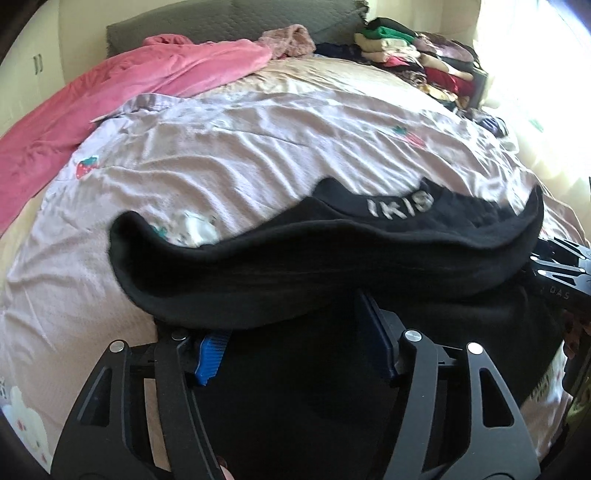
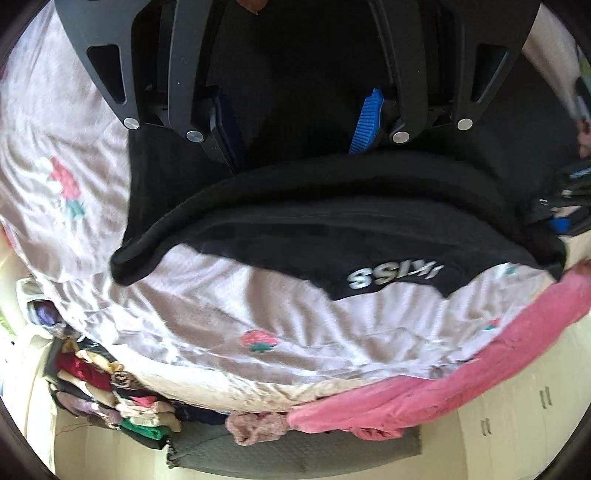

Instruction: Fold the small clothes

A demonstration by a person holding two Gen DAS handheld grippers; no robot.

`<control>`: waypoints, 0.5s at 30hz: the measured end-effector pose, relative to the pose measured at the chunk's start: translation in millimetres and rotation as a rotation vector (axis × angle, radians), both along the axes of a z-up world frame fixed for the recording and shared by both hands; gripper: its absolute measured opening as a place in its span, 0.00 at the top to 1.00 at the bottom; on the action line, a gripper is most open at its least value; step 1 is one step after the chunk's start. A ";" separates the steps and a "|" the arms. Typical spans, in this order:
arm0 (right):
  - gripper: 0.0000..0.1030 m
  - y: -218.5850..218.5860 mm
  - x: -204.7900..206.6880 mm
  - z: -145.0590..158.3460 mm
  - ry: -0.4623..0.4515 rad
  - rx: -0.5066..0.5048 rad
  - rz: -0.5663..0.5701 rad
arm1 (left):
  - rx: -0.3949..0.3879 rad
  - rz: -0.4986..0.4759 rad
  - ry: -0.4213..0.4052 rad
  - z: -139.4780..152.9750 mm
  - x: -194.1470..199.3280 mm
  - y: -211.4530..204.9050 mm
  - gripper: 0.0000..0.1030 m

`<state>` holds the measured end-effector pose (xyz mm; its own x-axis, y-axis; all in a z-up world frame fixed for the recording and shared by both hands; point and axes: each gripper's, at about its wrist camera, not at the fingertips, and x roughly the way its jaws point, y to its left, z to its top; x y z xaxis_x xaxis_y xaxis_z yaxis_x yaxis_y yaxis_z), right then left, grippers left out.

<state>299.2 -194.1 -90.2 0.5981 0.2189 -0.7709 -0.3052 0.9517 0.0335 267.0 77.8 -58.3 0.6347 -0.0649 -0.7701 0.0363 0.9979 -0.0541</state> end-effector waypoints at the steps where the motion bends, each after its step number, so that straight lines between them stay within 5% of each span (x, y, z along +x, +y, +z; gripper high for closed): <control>1: 0.50 -1.7 4.4 -0.1 -0.002 0.002 -0.010 | -0.006 0.019 -0.006 1.8 1.7 4.7 0.46; 15: 0.48 -70.4 8.9 22.4 -0.086 0.074 -0.180 | -0.127 0.188 -0.015 10.5 -8.5 62.6 0.39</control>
<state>308.1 -264.5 -67.7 0.6956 0.1566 -0.7011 -0.1354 0.9870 0.0862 258.5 140.3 -47.8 0.6558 -0.0400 -0.7539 -0.1481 0.9724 -0.1804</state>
